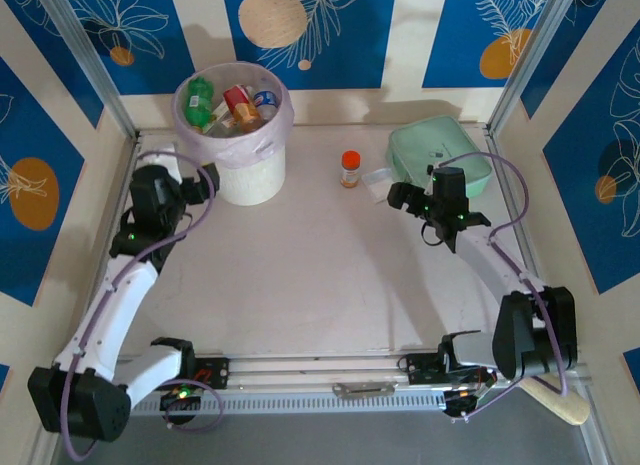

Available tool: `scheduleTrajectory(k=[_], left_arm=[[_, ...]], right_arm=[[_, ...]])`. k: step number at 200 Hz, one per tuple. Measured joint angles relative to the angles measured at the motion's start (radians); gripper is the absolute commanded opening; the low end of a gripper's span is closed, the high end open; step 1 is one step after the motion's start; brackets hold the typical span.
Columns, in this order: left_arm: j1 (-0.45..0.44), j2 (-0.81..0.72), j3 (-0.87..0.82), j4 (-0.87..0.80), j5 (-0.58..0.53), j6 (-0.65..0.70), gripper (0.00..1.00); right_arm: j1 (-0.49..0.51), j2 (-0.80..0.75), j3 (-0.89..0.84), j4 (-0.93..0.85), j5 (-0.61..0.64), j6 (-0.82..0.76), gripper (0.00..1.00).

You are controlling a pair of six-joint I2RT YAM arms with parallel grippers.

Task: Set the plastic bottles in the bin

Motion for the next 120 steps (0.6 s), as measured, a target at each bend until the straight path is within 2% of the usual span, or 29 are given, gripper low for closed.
scheduleTrajectory(k=[26, 51, 90, 120], left_arm=[[0.002, -0.072, -0.168, 0.049, -0.084, -0.026, 0.99], [0.003, -0.068, -0.256, 0.087, -0.13, -0.039, 1.0], [0.003, 0.055, -0.315, 0.208, -0.158, -0.008, 1.0], [0.003, 0.169, -0.351, 0.307, -0.158, 0.016, 1.0]], right_arm=[[-0.033, 0.057, -0.001, 0.042, 0.042, -0.041, 0.99], [-0.056, 0.095, -0.014, 0.113, 0.068, -0.089, 0.99], [-0.061, 0.182, -0.031, 0.206, 0.149, -0.176, 1.0], [-0.047, 0.218, -0.094, 0.343, 0.2, -0.242, 1.0]])
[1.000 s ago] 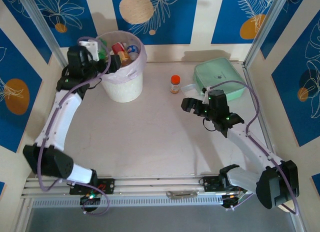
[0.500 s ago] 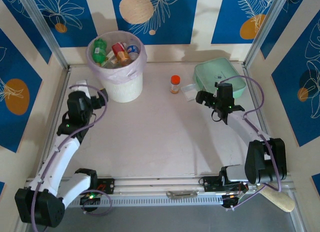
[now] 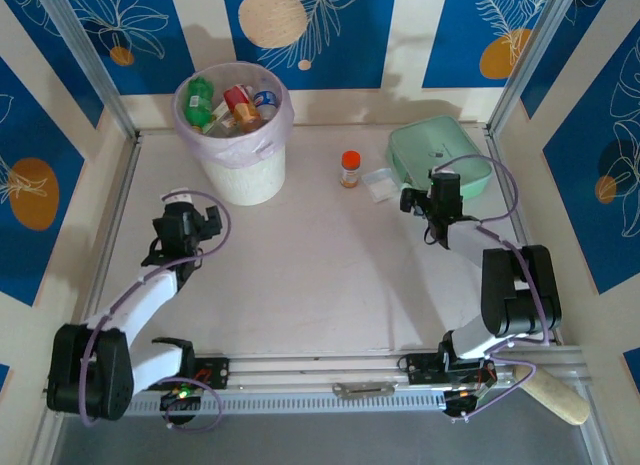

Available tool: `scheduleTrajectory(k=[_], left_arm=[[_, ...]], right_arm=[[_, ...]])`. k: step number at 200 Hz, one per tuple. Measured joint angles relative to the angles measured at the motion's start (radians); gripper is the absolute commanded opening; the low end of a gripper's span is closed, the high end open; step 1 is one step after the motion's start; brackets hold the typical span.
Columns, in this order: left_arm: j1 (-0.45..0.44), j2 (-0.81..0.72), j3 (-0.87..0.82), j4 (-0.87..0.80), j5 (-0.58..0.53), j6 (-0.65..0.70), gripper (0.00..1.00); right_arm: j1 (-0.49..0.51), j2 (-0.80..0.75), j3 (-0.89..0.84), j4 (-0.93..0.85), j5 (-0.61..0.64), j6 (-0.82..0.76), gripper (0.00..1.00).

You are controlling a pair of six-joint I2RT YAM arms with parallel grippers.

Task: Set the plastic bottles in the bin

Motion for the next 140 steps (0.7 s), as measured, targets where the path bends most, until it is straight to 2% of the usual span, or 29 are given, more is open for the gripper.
scheduleTrajectory(k=[42, 64, 98, 140], left_arm=[[0.001, 0.101, -0.003, 0.082, 0.004, 0.053, 1.0], [0.001, 0.132, -0.012, 0.164, 0.003, 0.086, 1.0], [0.002, 0.205, -0.092, 0.368, 0.026, 0.173, 0.99], [0.002, 0.4, -0.241, 0.76, 0.087, 0.254, 0.99]], right_arm=[[0.014, 0.023, -0.152, 0.205, 0.022, -0.047, 0.99], [-0.003, -0.011, -0.252, 0.319, -0.011, -0.048, 0.99], [-0.055, -0.023, -0.304, 0.445, -0.081, -0.048, 0.99], [-0.048, -0.016, -0.336, 0.555, -0.095, -0.048, 0.99]])
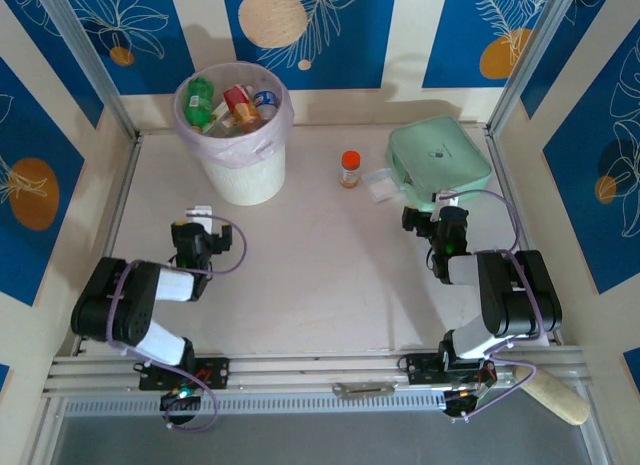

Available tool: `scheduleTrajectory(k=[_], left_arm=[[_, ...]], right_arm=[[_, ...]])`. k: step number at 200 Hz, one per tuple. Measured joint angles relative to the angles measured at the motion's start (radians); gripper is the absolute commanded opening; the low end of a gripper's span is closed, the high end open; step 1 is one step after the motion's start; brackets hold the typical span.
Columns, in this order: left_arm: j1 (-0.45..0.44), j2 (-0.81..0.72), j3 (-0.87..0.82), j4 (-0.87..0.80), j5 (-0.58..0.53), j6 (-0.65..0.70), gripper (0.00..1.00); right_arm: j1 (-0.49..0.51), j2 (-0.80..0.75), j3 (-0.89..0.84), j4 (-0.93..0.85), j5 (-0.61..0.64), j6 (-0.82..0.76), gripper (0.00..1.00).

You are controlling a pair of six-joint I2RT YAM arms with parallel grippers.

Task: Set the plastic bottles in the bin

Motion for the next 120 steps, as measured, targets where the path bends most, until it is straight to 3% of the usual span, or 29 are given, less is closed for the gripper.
scheduleTrajectory(k=[37, 120], left_arm=[[0.0, 0.02, -0.008, 0.086, 0.027, 0.026, 1.0], [0.0, 0.02, 0.035, 0.089, 0.033, 0.032, 1.0]], right_arm=[[0.003, 0.0, 0.0, 0.026, 0.0, 0.0, 0.99], [0.003, 0.0, 0.0, 0.032, 0.0, 0.0, 0.99]])
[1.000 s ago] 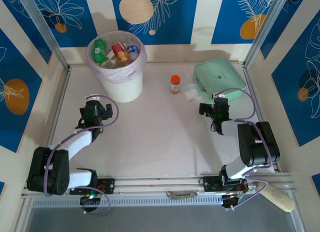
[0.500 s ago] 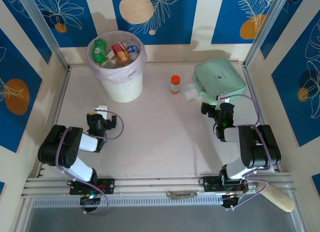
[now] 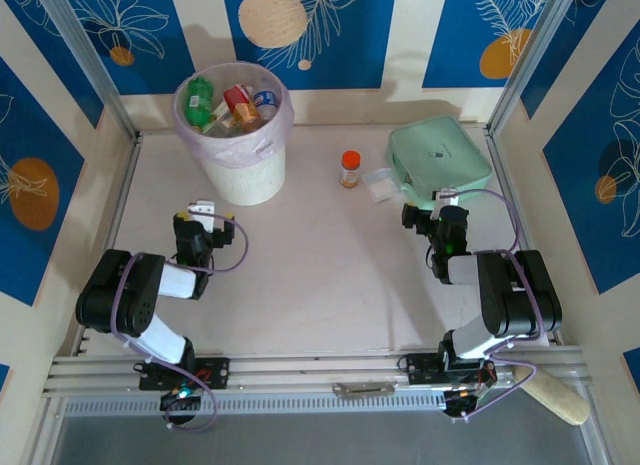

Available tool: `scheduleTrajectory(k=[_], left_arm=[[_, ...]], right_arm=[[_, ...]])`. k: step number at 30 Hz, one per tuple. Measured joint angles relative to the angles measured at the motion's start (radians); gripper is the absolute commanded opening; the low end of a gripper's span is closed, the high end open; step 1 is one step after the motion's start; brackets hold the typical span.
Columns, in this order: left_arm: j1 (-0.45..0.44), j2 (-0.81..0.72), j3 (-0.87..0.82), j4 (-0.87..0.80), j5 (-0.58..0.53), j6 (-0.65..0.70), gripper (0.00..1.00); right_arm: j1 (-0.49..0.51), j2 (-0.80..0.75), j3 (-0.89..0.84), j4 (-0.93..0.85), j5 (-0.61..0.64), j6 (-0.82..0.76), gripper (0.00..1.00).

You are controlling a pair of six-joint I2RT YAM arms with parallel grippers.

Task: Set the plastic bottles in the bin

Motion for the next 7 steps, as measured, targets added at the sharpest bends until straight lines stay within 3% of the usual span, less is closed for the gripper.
scheduleTrajectory(k=[7], left_arm=[[0.0, 0.0, 0.0, -0.005, 0.0, 0.0, 1.0]], right_arm=[[0.0, 0.0, 0.0, 0.0, 0.0, 0.0, 0.99]])
